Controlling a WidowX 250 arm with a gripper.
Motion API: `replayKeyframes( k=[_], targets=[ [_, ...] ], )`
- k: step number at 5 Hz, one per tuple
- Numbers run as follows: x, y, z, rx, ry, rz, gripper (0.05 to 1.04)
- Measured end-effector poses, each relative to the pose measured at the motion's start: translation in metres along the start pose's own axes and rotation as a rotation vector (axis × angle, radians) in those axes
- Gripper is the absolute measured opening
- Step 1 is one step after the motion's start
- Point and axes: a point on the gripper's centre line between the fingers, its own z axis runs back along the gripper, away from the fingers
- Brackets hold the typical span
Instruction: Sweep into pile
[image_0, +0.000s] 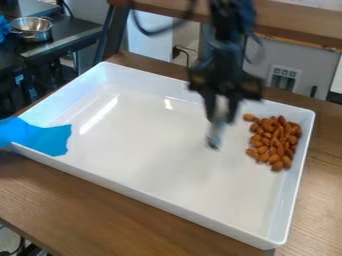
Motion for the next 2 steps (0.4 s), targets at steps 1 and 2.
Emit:
replayKeyframes(
  k=[1,2],
  targets=[
    [0.006,0.052,0.013,0.001,-0.007,0.113,0.365],
    [-0.002,0.087,0.01,0.026,-0.025,0.209,0.365]
  ],
)
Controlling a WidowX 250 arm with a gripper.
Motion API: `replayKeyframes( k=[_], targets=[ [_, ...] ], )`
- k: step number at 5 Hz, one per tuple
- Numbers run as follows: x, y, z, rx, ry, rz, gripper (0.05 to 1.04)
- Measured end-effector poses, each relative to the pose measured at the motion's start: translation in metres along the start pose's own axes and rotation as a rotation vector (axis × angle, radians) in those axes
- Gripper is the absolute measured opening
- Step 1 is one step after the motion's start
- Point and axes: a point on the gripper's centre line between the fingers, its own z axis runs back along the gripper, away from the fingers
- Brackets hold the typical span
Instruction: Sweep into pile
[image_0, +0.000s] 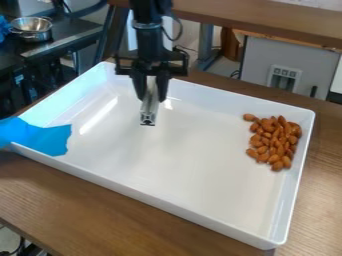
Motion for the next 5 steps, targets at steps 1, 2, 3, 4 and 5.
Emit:
replayKeyframes(
  k=[1,2,3,4,5],
  targets=[
    [-0.007,0.032,-0.022,0.04,-0.005,0.09,0.365],
    [-0.026,0.039,-0.038,0.042,0.008,0.097,0.414],
    [-0.034,0.039,-0.044,0.075,0.011,0.098,0.72],
    [-0.03,0.032,-0.037,0.105,0.021,0.071,0.981],
    [-0.022,0.029,-0.027,0.121,0.044,0.028,1.003]
  ],
)
